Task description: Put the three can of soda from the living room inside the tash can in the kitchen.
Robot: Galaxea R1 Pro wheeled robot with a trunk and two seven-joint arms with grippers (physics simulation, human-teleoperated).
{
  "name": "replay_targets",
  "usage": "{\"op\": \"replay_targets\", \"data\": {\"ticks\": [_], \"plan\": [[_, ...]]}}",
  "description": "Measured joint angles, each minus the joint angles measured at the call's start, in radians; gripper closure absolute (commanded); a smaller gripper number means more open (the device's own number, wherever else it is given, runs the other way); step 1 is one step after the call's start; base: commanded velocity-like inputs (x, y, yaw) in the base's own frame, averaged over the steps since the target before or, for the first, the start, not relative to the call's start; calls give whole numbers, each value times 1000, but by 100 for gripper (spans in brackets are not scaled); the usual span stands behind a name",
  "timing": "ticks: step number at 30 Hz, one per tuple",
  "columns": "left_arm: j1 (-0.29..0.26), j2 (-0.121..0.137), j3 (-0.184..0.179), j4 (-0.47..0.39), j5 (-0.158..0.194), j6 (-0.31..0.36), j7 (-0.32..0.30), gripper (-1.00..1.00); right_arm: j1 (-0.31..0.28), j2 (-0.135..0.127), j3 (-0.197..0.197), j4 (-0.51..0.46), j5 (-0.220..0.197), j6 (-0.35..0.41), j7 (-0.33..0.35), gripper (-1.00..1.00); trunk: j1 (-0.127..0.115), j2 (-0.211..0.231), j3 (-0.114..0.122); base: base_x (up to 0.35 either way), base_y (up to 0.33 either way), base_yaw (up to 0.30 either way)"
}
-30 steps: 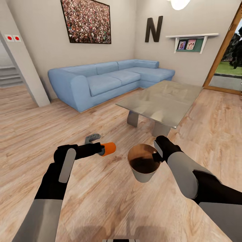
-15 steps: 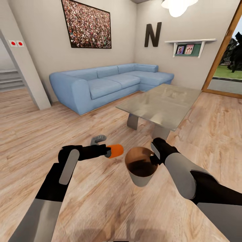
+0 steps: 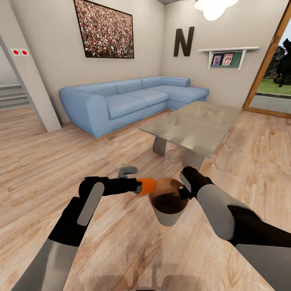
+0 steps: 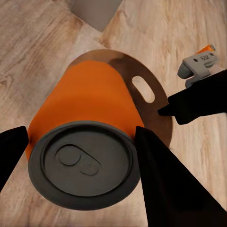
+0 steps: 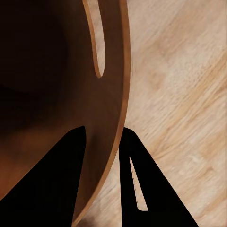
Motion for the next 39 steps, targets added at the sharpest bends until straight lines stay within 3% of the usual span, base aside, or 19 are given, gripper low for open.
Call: {"op": "replay_targets", "data": {"ticks": [6, 14, 30, 33, 39], "plan": [[0, 0, -23, -29, 1, 0, 0, 100, 1, 3, 2, 1, 7, 1, -1, 100, 0, 0, 0, 0, 0, 0], [-1, -6, -27, -50, 1, 0, 0, 100, 1, 6, 9, 1, 5, 0, -1, 100, 0, 0, 0, 0, 0, 0], [0, -8, -27, -40, 0, 0, 0, 100, 1, 56, 18, 1, 6, 1, -1, 100, 0, 0, 0, 0, 0, 0], [0, -7, -27, -40, 0, 0, 0, 100, 1, 57, 13, 2, -11, -1, 0, 100, 0, 0, 0, 0, 0, 0], [0, -7, -28, -40, 0, 0, 0, 100, 1, 57, 27, 22, 11, 1, -2, 100, 0, 0, 0, 0, 0, 0]]}}
